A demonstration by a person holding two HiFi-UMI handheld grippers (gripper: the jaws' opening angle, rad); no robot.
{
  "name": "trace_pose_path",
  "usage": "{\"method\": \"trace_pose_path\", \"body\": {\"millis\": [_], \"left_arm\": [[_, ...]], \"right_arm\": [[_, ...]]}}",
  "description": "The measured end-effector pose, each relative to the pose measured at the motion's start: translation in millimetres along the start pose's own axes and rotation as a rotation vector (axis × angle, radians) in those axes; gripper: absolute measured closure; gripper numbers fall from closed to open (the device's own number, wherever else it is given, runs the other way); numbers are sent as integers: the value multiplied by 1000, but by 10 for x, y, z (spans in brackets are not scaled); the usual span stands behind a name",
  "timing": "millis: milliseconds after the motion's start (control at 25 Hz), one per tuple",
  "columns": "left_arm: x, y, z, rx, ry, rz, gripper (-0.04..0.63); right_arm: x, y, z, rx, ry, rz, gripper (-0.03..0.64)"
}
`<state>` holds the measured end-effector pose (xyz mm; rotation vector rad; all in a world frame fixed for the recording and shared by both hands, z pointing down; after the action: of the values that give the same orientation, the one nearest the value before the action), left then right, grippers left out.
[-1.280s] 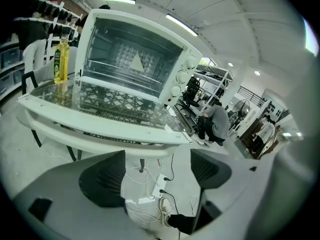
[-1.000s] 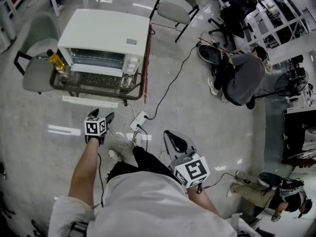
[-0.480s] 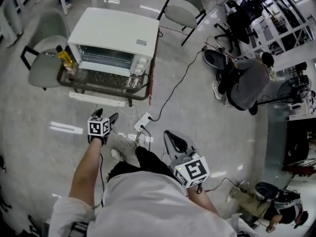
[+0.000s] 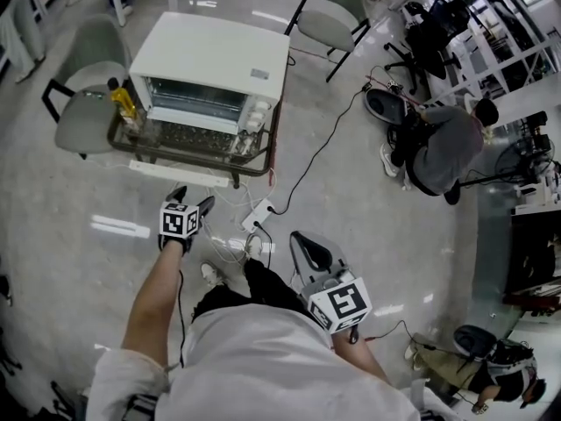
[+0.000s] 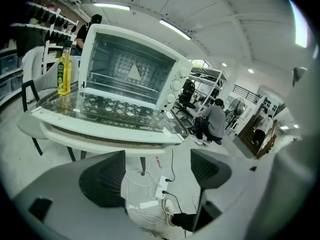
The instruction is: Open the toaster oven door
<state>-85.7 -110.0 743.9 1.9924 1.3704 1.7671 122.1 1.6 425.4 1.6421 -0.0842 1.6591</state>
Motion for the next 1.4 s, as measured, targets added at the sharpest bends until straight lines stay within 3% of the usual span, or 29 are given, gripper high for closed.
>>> {"method": "trace_pose_path", "body": {"millis": [720,1400], "left_arm": [[111,603,-149,47,-5,-82,196],[427,767,-225,45,-100,-77,196]], "right_arm": [[136,-163,270,143,41,-34,595],[254,7,316,114,34,-125,595]]}}
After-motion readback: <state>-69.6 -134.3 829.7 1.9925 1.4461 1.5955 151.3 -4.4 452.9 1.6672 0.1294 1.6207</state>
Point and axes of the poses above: the fingertips, and each gripper's own axes: y forward along the fingers, z to its right, x out of its underside, the point moved 3 cm from there along -y, backward along the fingers, and after that the axes turned 9 degrees about y, right-handed, at the moved point
